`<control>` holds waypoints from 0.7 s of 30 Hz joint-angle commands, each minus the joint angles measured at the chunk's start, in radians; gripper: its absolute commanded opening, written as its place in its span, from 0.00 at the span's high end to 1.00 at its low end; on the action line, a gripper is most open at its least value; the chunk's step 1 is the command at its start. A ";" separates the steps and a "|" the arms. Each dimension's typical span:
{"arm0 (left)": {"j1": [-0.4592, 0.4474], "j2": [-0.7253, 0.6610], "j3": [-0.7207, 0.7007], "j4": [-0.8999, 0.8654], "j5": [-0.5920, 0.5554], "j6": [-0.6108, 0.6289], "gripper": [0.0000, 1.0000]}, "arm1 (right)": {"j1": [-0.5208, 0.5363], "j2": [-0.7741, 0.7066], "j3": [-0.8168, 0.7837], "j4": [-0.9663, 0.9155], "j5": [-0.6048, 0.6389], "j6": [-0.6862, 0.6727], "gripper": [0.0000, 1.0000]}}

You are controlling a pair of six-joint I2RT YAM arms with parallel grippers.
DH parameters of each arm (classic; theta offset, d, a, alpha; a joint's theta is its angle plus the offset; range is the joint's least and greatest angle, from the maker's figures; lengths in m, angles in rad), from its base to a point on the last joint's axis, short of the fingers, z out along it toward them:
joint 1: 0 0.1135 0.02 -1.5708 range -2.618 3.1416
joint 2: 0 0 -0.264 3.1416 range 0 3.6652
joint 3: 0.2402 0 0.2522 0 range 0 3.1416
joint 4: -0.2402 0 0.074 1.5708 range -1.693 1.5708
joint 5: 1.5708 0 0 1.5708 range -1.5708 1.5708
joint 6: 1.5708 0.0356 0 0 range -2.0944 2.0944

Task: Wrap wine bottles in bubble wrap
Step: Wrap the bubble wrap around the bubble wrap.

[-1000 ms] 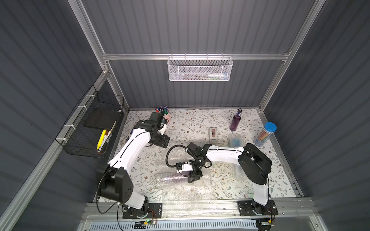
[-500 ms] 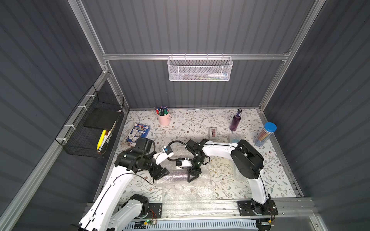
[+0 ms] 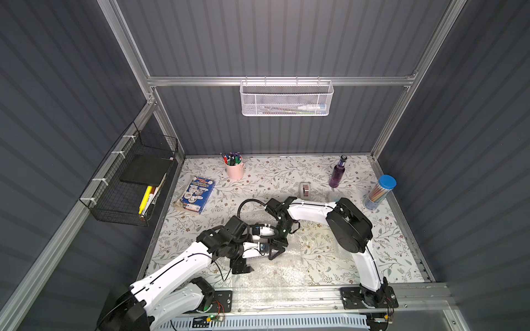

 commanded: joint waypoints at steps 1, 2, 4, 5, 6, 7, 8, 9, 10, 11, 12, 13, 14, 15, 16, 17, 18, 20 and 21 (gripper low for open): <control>-0.022 0.065 -0.029 0.143 -0.101 0.003 0.16 | 0.005 0.043 -0.003 -0.061 -0.017 -0.032 0.44; -0.029 0.083 -0.034 0.166 -0.144 0.001 0.20 | 0.004 0.045 -0.004 -0.060 -0.020 -0.033 0.44; -0.036 0.103 -0.043 0.231 -0.218 -0.005 0.24 | 0.006 0.047 -0.007 -0.057 -0.022 -0.030 0.43; -0.038 0.105 -0.045 0.253 -0.231 -0.006 0.24 | 0.006 0.048 -0.008 -0.057 -0.024 -0.030 0.43; -0.038 0.104 -0.047 0.272 -0.235 -0.004 0.23 | 0.006 0.049 -0.009 -0.057 -0.023 -0.030 0.43; -0.039 0.104 -0.048 0.287 -0.232 -0.004 0.23 | 0.006 0.051 -0.010 -0.058 -0.023 -0.031 0.43; -0.040 0.107 -0.052 0.293 -0.224 -0.001 0.23 | 0.006 0.051 -0.009 -0.058 -0.023 -0.033 0.43; -0.041 0.114 -0.059 0.297 -0.219 0.006 0.22 | 0.006 0.053 -0.008 -0.060 -0.025 -0.033 0.43; -0.042 0.129 -0.066 0.294 -0.225 0.016 0.22 | 0.004 0.054 -0.005 -0.063 -0.031 -0.035 0.43; -0.045 0.146 -0.071 0.294 -0.236 0.020 0.22 | 0.005 0.055 -0.005 -0.062 -0.037 -0.037 0.43; -0.046 0.159 -0.074 0.302 -0.256 0.019 0.23 | 0.005 0.056 -0.003 -0.061 -0.044 -0.037 0.43; -0.045 0.167 -0.073 0.312 -0.273 0.017 0.24 | 0.004 0.058 -0.005 -0.060 -0.051 -0.036 0.43; -0.045 0.179 -0.069 0.314 -0.286 0.016 0.26 | 0.006 0.060 -0.003 -0.061 -0.054 -0.035 0.43; -0.046 0.196 -0.067 0.313 -0.305 0.023 0.28 | 0.007 0.062 0.001 -0.066 -0.056 -0.035 0.43; -0.050 0.210 -0.064 0.308 -0.325 0.028 0.31 | 0.006 0.061 0.001 -0.068 -0.058 -0.036 0.42; -0.051 0.217 -0.061 0.304 -0.331 0.028 0.33 | 0.006 0.058 -0.001 -0.067 -0.060 -0.036 0.41; -0.051 0.220 -0.055 0.303 -0.330 0.022 0.36 | 0.006 0.051 -0.003 -0.065 -0.059 -0.034 0.39; -0.051 0.225 -0.050 0.297 -0.334 0.020 0.42 | 0.005 0.039 -0.007 -0.063 -0.053 -0.034 0.35; -0.051 0.230 -0.048 0.287 -0.336 0.020 0.45 | 0.002 0.031 -0.008 -0.063 -0.049 -0.032 0.33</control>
